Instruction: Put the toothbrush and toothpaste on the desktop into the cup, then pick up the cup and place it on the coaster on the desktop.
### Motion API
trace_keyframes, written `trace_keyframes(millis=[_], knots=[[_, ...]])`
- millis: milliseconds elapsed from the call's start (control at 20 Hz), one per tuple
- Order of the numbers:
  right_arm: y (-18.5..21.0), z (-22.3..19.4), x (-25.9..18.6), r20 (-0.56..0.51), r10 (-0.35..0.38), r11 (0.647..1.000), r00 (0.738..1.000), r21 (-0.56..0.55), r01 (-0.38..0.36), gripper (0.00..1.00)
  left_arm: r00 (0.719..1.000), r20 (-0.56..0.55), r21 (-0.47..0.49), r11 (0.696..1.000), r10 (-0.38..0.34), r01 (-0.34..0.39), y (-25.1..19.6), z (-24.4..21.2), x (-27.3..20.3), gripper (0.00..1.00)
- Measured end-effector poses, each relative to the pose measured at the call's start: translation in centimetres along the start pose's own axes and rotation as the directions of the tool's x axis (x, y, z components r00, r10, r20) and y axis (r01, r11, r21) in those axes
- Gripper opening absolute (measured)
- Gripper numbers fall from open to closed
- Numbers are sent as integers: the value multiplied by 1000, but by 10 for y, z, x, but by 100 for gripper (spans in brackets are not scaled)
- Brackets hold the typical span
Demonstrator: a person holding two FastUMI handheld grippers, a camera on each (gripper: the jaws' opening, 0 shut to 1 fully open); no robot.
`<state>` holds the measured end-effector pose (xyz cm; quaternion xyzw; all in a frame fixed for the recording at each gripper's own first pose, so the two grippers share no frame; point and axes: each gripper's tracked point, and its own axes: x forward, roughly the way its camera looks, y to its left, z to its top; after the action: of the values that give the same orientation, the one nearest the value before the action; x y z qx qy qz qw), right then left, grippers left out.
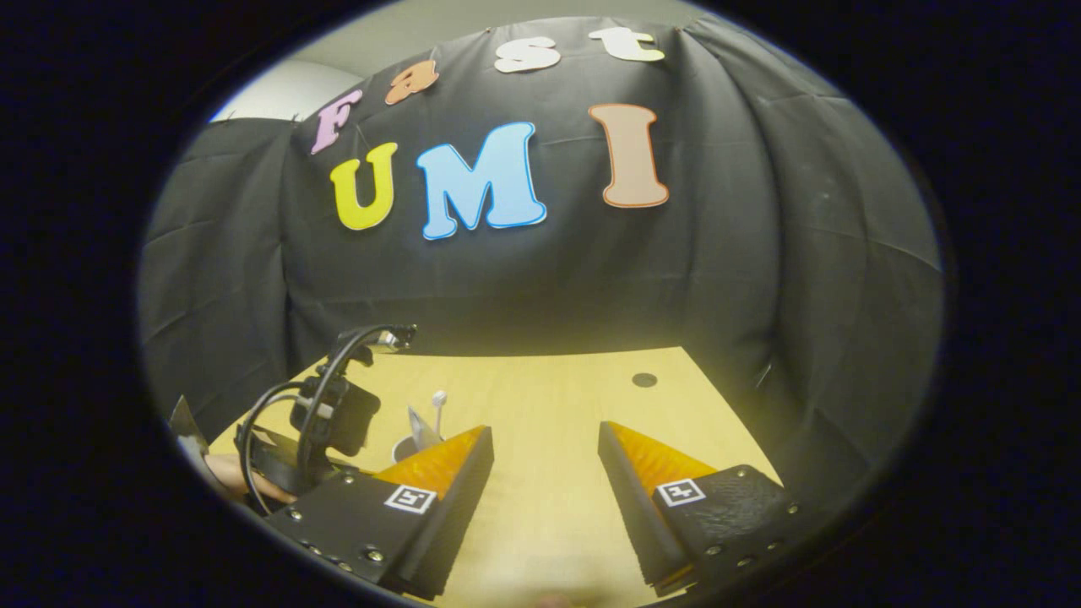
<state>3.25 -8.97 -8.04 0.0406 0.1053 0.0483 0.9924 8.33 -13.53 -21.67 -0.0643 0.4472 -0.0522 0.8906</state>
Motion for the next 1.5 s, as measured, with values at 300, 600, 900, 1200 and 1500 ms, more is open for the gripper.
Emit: trace_keyframes(millis=[300, 600, 900, 1200, 1500], knots=[[-3, 16, -4, 33, 24, 1000, 999, -21, -23, 80, 974, 226, -49, 999, 31, -21, -4, 22, -66, 84], [0, 41, -19, 120, -17, 997, 993, -76, 26, 80, 866, 494, -57, 997, 79, -58, 7, 54, -144, 86], [14, 53, -36, 167, -48, 991, 985, -114, 68, 80, 739, 664, -22, 991, 111, -130, 23, 82, -204, 84], [29, 67, -49, 230, -64, 989, 971, -116, 93, 80, 665, 740, 5, 987, 103, -158, 30, 97, -235, 86], [34, 81, -56, 269, -119, 986, 956, -81, 145, 80, 628, 776, 51, 988, 55, -149, 28, 101, -250, 86]])
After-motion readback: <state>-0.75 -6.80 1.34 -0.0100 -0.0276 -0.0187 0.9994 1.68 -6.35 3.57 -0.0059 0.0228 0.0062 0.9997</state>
